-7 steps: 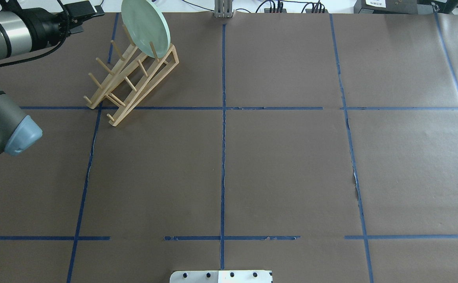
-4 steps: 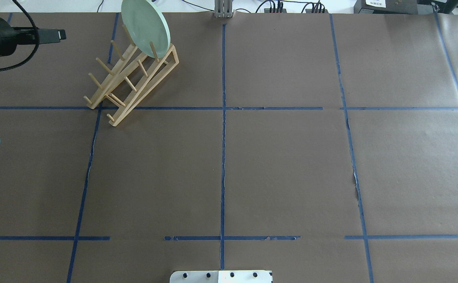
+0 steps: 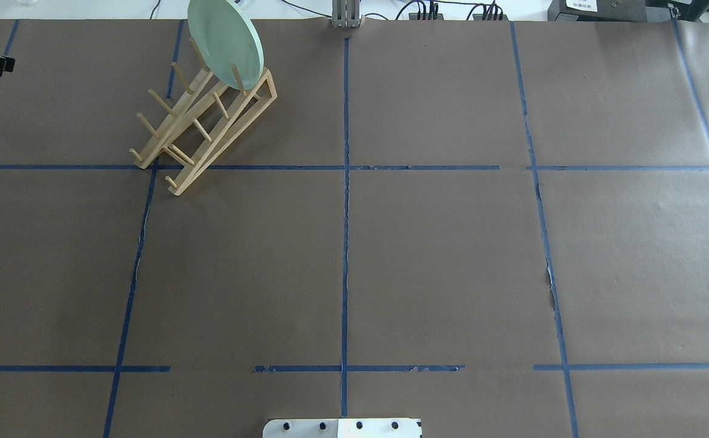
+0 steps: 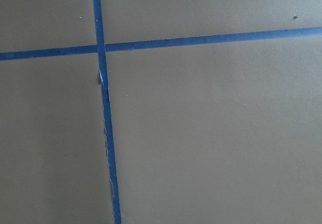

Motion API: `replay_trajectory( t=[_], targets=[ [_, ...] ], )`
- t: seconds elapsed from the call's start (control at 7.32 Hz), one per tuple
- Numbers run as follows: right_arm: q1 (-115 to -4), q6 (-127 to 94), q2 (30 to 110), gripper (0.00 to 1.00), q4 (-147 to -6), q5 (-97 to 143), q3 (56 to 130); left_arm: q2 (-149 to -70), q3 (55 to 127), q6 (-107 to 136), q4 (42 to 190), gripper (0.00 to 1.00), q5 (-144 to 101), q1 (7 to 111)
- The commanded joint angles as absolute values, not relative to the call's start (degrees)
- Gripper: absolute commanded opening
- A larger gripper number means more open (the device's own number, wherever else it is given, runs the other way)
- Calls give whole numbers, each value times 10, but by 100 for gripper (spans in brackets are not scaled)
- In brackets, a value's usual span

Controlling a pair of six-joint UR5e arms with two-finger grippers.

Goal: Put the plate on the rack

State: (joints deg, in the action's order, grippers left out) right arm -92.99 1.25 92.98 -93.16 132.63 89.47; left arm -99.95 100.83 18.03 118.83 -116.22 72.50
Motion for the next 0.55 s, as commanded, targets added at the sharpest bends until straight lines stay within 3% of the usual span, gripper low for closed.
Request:
replay_trajectory(
  t=[0.0,0.41],
  targets=[
    [-930,12,930,100,-932,1326,895,-997,982,125,1101,100,-1255,780],
    [-930,13,930,100,-932,1326,895,-1013,934,50,964,100,-1291,791]
  ],
)
